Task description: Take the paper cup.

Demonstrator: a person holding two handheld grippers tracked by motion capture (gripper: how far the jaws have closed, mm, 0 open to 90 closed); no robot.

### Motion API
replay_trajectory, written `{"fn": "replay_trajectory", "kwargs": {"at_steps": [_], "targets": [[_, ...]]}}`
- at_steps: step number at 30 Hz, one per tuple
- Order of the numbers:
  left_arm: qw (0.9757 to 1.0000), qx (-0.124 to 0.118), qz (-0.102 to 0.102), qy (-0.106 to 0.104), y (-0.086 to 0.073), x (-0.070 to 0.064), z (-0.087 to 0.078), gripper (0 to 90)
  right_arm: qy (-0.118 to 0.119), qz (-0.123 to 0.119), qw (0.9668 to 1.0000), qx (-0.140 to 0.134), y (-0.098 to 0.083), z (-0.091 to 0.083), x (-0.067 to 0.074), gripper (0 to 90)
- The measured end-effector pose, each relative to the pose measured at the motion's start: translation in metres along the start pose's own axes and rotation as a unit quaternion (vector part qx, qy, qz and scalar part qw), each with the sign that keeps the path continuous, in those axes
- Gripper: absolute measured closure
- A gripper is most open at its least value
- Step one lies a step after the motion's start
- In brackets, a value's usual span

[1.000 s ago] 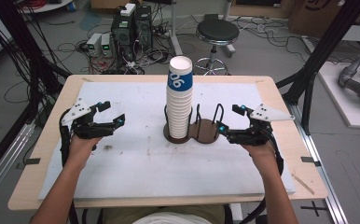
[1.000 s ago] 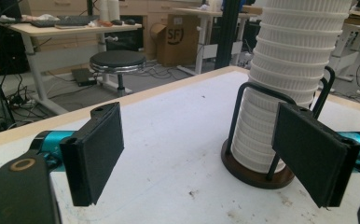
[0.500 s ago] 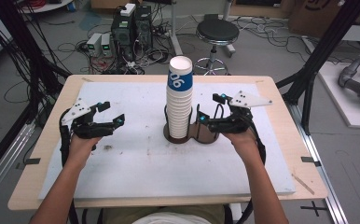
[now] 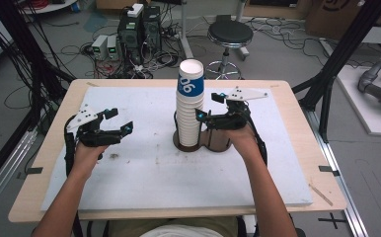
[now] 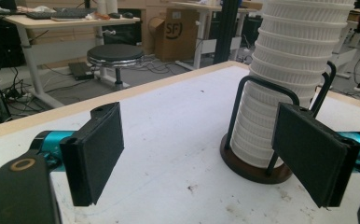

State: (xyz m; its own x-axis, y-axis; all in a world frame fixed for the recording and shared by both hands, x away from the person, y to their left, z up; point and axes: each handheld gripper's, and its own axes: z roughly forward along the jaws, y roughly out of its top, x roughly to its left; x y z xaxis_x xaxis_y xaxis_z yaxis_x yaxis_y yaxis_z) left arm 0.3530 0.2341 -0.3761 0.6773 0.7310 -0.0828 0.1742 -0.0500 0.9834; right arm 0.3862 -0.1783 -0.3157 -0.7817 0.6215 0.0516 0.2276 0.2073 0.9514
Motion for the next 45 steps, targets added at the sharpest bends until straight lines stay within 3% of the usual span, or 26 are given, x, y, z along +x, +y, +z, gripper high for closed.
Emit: {"fn": "replay_trajectory", "kwargs": {"at_steps": [10,19,24,33,41,42,45], "targets": [[1.0,0.001,0.0,-0.001,0.0,0.0,0.0,16.7,0.022,-0.006,0.9997,0.003,0.008,0.026,0.002,13.4],[1.0,0.005,-0.003,-0.006,0.001,-0.001,0.002,16.7,0.019,-0.003,0.9998,0.002,0.007,0.033,0.002,13.9],[0.9994,0.012,-0.008,-0.031,0.009,-0.003,0.005,16.7,0.018,-0.008,0.9998,0.001,0.007,0.033,0.002,14.3],[0.9968,0.006,0.004,-0.079,0.055,-0.014,0.022,16.6,0.02,-0.01,0.9997,0.002,0.007,0.033,0.001,14.5],[0.9902,0.011,0.029,-0.136,0.111,-0.034,0.052,16.6,0.023,-0.011,0.9997,0.004,0.007,0.033,0.0,14.9],[0.9883,0.015,0.037,-0.147,0.123,-0.04,0.062,16.6,0.023,-0.011,0.9997,0.005,0.007,0.033,0.0,14.9],[0.9866,0.022,0.047,-0.155,0.133,-0.046,0.073,16.7,0.023,-0.012,0.9997,0.005,0.007,0.033,0.0,14.9]]}}
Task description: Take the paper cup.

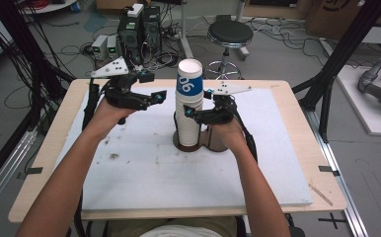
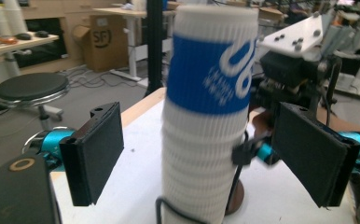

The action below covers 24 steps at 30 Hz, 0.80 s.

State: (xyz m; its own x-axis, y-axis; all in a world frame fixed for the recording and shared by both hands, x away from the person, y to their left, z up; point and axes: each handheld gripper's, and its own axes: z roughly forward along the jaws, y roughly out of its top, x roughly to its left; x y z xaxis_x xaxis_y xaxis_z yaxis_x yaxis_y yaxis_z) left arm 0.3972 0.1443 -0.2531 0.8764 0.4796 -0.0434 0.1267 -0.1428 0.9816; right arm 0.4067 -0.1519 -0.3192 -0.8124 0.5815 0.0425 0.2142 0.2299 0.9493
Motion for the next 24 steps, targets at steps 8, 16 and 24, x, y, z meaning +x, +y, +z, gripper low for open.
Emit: {"fn": "replay_trajectory", "kwargs": {"at_steps": [8,16,24], "targets": [[0.9996,0.021,0.015,-0.013,0.021,-0.006,0.038,16.6,-0.001,0.0,1.0,0.008,0.001,0.0,0.0,15.1],[0.9988,0.042,0.021,-0.016,0.027,-0.01,0.065,16.6,-0.004,0.0,0.9999,0.009,0.002,0.0,0.002,15.3],[0.9987,0.045,0.022,-0.013,0.026,-0.01,0.075,22.0,-0.002,-0.002,0.9999,0.012,0.002,-0.002,0.001,15.3]]}}
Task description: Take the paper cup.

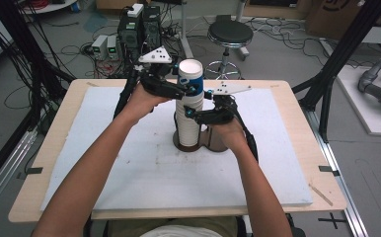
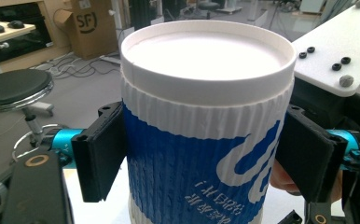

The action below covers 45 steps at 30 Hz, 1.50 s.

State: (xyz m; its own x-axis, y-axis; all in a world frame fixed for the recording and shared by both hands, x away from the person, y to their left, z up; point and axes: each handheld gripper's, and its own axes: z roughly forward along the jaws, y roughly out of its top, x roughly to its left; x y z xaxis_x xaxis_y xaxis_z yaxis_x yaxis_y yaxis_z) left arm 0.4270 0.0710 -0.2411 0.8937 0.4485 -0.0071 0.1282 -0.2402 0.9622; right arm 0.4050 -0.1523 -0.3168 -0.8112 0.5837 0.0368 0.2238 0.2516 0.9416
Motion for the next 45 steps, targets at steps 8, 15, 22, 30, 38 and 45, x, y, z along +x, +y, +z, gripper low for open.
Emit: {"fn": "replay_trajectory", "kwargs": {"at_steps": [8,15,22,30,38,45], "targets": [[1.0,-0.002,0.009,-0.002,0.002,0.0,-0.001,24.1,0.001,0.001,1.0,0.0,0.0,0.0,0.0,15.3],[1.0,0.002,0.008,-0.003,0.004,0.0,-0.001,24.7,0.001,0.002,1.0,0.001,0.0,0.0,0.0,15.3],[0.9999,-0.008,0.008,-0.004,0.008,0.0,-0.003,26.0,0.002,0.001,1.0,0.002,0.0,0.0,0.0,15.4],[0.9986,-0.052,0.004,-0.001,0.034,-0.001,-0.018,28.7,0.003,0.0,1.0,0.003,0.0,0.0,0.0,15.4],[0.9964,-0.085,0.003,0.005,0.06,-0.008,-0.04,28.6,0.003,0.004,1.0,0.003,-0.001,0.0,0.0,14.6],[0.9952,-0.094,0.006,0.028,0.062,-0.005,-0.074,28.5,-0.006,-0.007,0.9999,0.006,-0.005,-0.005,0.002,14.5]]}}
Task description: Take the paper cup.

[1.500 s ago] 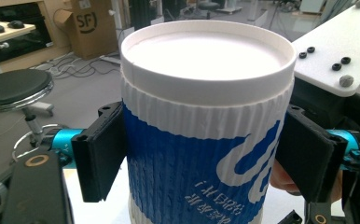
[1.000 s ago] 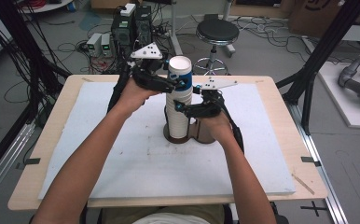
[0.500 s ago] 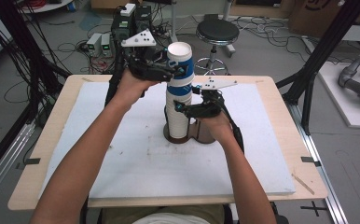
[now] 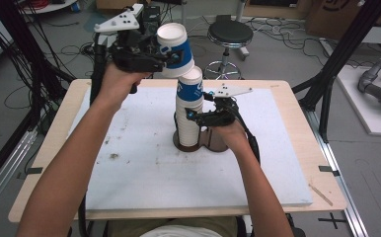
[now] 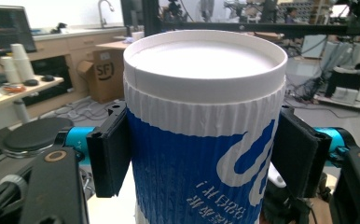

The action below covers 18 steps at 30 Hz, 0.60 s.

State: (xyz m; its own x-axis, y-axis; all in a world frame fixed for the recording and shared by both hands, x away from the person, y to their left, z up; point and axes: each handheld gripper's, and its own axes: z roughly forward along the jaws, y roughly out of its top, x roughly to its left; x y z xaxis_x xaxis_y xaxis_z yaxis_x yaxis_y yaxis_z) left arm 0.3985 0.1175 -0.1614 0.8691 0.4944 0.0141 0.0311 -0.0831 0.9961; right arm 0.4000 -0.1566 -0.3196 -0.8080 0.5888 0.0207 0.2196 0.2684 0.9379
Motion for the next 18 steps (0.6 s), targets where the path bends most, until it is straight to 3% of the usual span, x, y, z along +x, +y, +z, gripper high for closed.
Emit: {"fn": "replay_trajectory", "kwargs": {"at_steps": [7,10,11,18], "targets": [[0.9998,0.0,-0.004,0.019,-0.016,0.008,-0.04,28.5,-0.003,-0.002,1.0,0.004,-0.002,-0.02,-0.002,14.6],[0.9997,0.005,-0.008,0.023,-0.039,0.008,-0.056,28.5,-0.006,-0.006,0.9999,0.007,-0.007,-0.03,-0.002,14.6],[0.9997,0.005,-0.008,0.023,-0.039,0.008,-0.056,28.5,-0.006,-0.006,0.9999,0.007,-0.007,-0.03,-0.002,14.6],[0.9991,0.024,-0.015,0.033,-0.085,0.006,-0.072,28.5,-0.023,-0.016,0.9993,0.027,-0.027,-0.05,-0.005,14.6]]}}
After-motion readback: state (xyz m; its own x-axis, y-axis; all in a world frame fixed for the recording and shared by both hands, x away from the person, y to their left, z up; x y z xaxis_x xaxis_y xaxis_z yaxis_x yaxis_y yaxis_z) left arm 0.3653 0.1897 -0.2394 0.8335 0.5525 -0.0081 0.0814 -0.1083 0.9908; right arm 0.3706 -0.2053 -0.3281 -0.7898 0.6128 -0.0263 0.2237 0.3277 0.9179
